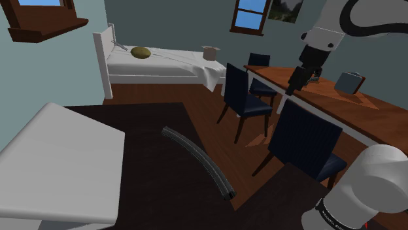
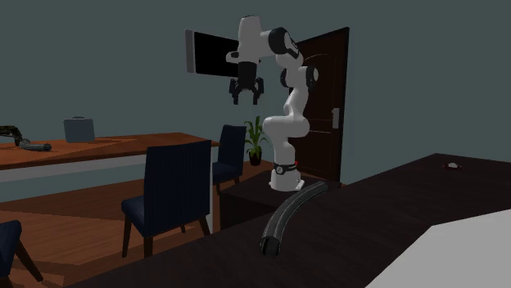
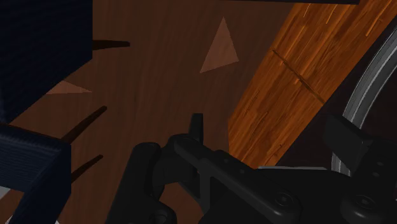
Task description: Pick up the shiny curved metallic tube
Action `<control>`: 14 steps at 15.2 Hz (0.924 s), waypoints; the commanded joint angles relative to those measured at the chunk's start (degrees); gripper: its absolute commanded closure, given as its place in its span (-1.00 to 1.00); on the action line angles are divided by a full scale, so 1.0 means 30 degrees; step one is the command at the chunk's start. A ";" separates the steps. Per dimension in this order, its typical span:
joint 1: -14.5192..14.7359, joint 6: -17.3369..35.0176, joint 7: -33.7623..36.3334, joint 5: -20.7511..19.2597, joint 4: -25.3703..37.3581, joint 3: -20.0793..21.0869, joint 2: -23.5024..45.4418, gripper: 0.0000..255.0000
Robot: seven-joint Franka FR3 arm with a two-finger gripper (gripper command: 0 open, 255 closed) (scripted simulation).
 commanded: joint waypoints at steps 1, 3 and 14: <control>0.0000 0.0000 0.0000 0.0000 0.0000 0.0000 0.0000 -1.00; 0.0247 0.0898 0.0558 0.0367 -0.0496 0.0503 0.0553 -1.00; 0.1589 0.6019 0.3450 0.2061 -0.1616 0.3262 0.5250 -1.00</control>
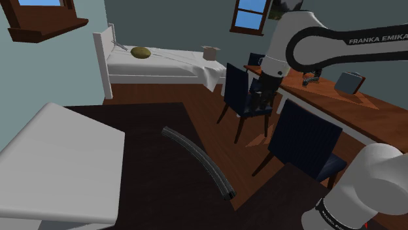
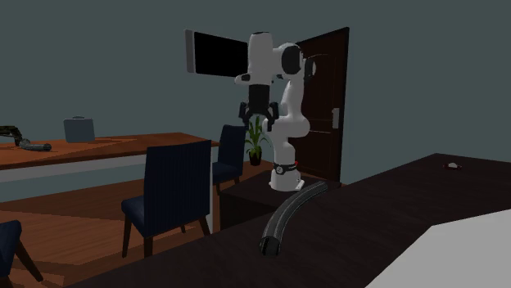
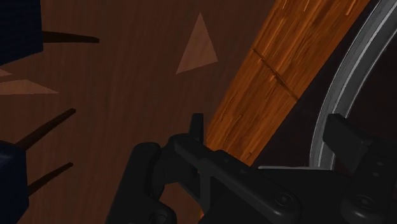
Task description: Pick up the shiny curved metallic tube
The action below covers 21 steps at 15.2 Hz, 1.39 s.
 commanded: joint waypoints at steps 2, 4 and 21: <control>0.0341 0.1522 0.0851 0.0350 0.0175 0.0809 0.1846 -1.00; 0.0527 0.2404 0.1370 0.0490 0.0373 0.1294 0.3033 -1.00; 0.1860 0.7761 0.5960 -0.1116 0.4496 0.3998 1.3454 -1.00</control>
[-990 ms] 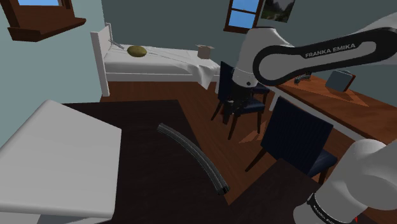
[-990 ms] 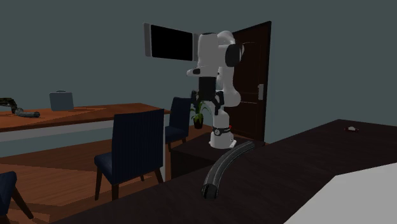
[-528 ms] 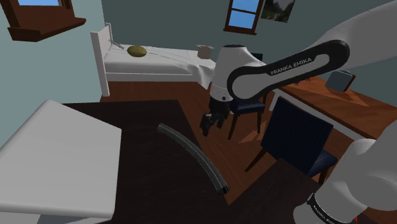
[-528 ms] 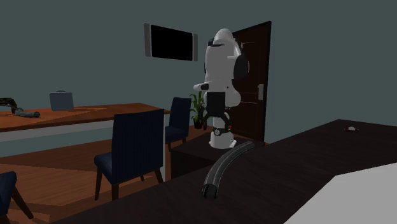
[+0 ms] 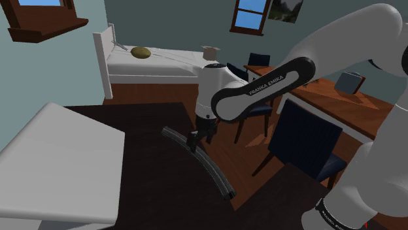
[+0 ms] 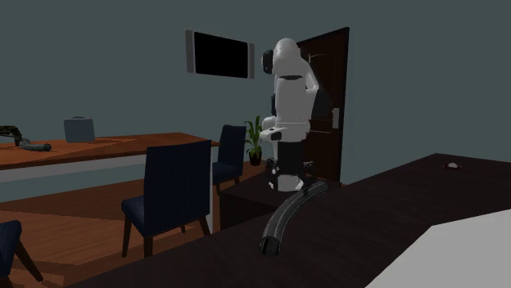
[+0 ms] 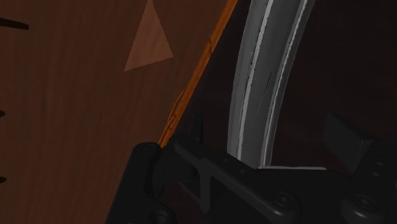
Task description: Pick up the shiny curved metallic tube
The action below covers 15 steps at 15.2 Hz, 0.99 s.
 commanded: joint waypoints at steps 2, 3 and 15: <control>0.0067 0.0721 0.0220 -0.0252 -0.0110 -0.0013 0.0636 -1.00; 0.0080 0.0963 0.0272 -0.0331 -0.0179 -0.0028 0.0817 -1.00; 0.0108 0.1580 0.0390 -0.0544 -0.0337 -0.0085 0.1298 1.00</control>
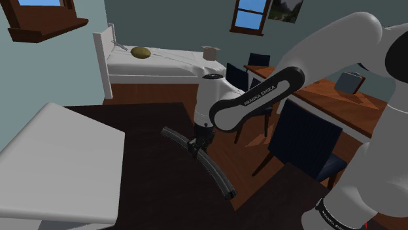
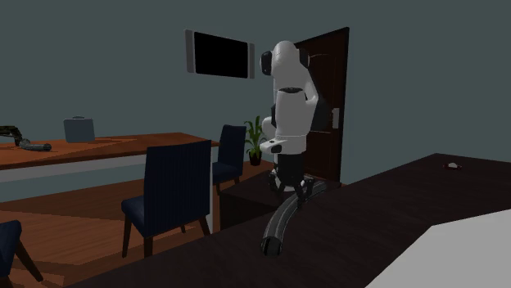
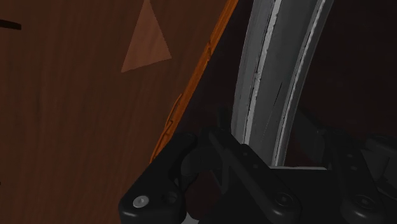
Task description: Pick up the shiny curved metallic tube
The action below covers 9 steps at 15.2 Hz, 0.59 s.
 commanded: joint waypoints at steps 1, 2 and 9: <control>0.0001 0.0027 -0.0005 -0.0002 0.0000 0.0000 0.0032 1.00; 0.0014 0.0025 0.0020 -0.0005 0.0001 0.0007 0.0031 1.00; -0.0083 -0.1670 -0.0337 0.0539 0.0500 0.0119 -0.1222 1.00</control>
